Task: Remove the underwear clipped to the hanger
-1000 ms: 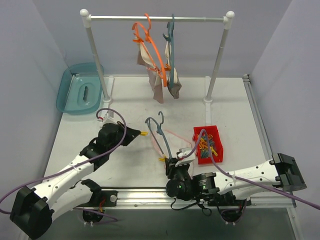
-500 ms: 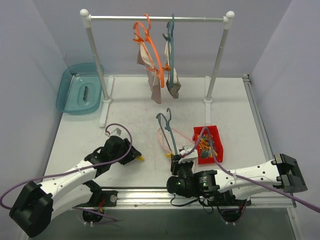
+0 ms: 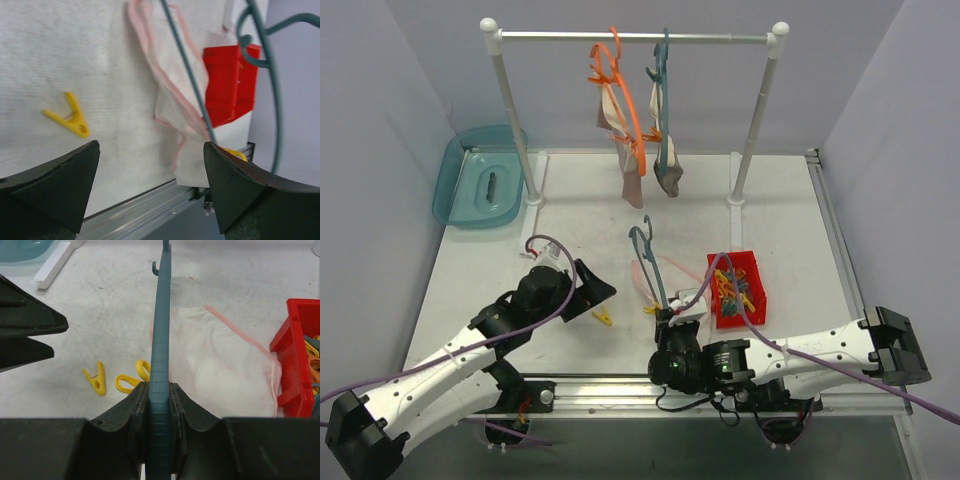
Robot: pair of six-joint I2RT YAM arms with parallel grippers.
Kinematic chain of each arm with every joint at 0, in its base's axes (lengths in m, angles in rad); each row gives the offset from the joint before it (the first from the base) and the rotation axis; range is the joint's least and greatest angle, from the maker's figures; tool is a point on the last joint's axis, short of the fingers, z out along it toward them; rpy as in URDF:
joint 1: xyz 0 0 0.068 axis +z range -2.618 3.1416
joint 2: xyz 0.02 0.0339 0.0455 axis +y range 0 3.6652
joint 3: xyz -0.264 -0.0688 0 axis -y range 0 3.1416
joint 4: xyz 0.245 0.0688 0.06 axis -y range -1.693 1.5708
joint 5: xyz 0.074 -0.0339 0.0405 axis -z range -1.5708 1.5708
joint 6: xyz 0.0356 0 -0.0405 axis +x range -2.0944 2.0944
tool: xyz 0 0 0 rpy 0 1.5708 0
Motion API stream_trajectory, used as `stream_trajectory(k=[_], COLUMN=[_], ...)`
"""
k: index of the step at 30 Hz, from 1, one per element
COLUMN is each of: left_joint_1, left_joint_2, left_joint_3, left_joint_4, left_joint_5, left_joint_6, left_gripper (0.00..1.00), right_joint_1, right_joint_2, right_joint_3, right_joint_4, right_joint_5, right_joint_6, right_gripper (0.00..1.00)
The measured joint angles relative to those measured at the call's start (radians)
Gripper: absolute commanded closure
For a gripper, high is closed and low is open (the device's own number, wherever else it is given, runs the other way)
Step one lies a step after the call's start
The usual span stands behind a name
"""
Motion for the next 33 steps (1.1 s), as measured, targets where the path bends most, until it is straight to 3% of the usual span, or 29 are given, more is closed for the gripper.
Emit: stream_trajectory(k=[8, 22, 23, 26, 29, 30, 33], left_joint_1=[-0.077, -0.138, -0.144, -0.154, -0.160, -0.160, -0.160], left_joint_2=[0.075, 0.228, 0.251, 0.304, 0.330, 0.334, 0.337], left_joint_3=[0.033, 0.026, 0.026, 0.025, 0.025, 0.026, 0.027], left_joint_4=[0.133, 0.323, 0.331, 0.347, 0.369, 0.378, 0.393], left_joint_5=[0.047, 0.114, 0.121, 0.140, 0.150, 0.151, 0.159], left_joint_6=[-0.120, -0.233, -0.236, -0.242, -0.246, -0.247, -0.246], left_gripper=[0.03, 0.00, 0.08, 0.16, 0.30, 0.48, 0.63], right_joint_1=[0.000, -0.001, 0.000, 0.000, 0.000, 0.000, 0.000], right_joint_2=[0.018, 0.078, 0.079, 0.080, 0.082, 0.082, 0.082], right_joint_3=[0.000, 0.012, 0.015, 0.021, 0.026, 0.027, 0.027], right_joint_4=[0.136, 0.175, 0.176, 0.180, 0.183, 0.183, 0.183], right_joint_5=[-0.037, -0.039, -0.042, -0.043, -0.044, -0.044, -0.047], right_joint_6=[-0.120, -0.157, -0.159, -0.164, -0.171, -0.174, -0.177], right_gripper=[1.00, 1.00, 1.00, 1.00, 1.00, 1.00, 1.00])
